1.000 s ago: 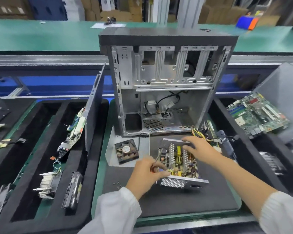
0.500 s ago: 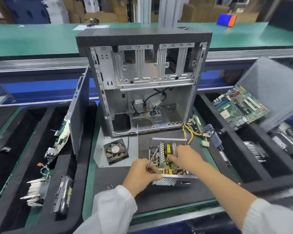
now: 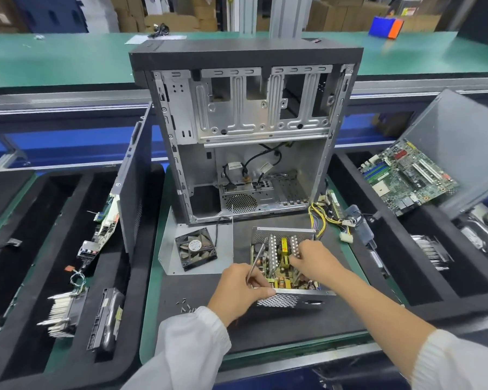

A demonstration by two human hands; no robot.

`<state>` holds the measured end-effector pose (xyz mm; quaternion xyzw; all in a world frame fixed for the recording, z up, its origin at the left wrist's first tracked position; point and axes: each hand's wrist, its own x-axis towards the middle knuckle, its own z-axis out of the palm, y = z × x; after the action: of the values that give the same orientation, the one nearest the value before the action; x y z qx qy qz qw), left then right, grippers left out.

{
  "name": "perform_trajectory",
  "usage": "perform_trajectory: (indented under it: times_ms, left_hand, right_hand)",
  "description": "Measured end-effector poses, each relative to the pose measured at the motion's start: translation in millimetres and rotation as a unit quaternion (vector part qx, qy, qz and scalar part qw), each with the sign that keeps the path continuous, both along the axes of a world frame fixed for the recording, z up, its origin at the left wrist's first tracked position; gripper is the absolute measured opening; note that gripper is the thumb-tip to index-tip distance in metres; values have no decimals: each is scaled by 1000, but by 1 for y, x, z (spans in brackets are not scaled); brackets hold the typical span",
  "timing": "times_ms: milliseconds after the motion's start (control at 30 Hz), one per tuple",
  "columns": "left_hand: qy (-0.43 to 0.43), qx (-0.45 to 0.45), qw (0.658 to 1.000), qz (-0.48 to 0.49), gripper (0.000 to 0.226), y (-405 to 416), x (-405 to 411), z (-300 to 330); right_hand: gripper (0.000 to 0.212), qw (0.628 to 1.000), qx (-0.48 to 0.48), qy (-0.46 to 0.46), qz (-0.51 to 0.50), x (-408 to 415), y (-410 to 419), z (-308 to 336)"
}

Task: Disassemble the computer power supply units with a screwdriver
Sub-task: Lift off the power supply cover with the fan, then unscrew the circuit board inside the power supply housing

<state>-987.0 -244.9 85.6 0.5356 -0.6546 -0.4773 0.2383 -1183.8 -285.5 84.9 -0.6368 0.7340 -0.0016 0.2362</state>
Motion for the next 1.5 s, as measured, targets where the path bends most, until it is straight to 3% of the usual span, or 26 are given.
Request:
perform_trajectory:
  times_ms: [233, 333, 433, 533, 667, 767, 833, 900, 933, 1033, 1133, 1300, 1400, 1500]
  left_hand:
    - [57, 49, 996, -52, 14, 2, -8, 0]
    - [132, 71, 989, -11, 24, -8, 0, 11]
    - [230, 38, 971, 54, 47, -23, 3, 32]
    - [339, -5, 936, 91, 51, -41, 0, 55]
    - [506, 6, 845, 172, 52, -60, -15, 74]
    - [594, 81, 768, 226, 50, -65, -29, 75]
    - [603, 135, 752, 229, 49, -66, -37, 67]
    - [575, 181, 768, 216, 52, -64, -42, 57]
    - [556, 206, 778, 206, 55, -63, -44, 53]
    - [500, 285, 803, 153, 64, -59, -45, 45]
    - [421, 313, 846, 93, 73, -56, -39, 46]
    - [317, 231, 909, 144, 70, -43, -13, 42]
    - [281, 166, 928, 179, 49, -32, -5, 28]
    - [214, 101, 961, 145, 27, -24, -10, 17]
  right_hand:
    - [38, 1000, 15, 17, 19, -8, 3, 11]
    - [37, 995, -94, 22, 22, -12, 7, 27]
    - [25, 977, -181, -112, 24, -11, 13, 49]
    - [15, 953, -126, -272, 36, -6, 20, 60]
    - [36, 834, -16, -552, -10, 0, 27, 63]
    - [44, 737, -20, -673, -59, 4, 26, 62]
    - [40, 684, -48, -721, -101, 5, 19, 62]
    - [36, 664, -70, -737, -103, 3, 10, 64]
    - [35, 673, -86, -729, -89, 2, 6, 67]
    - [28, 756, -169, -633, -20, 4, -5, 77]
    - [20, 803, -244, -541, 51, 10, -12, 92]
    - [22, 836, -333, -422, 113, 18, -15, 109]
    - [21, 842, -354, -392, 106, 20, -14, 111]
    - [21, 848, -371, -370, 85, 14, -12, 107]
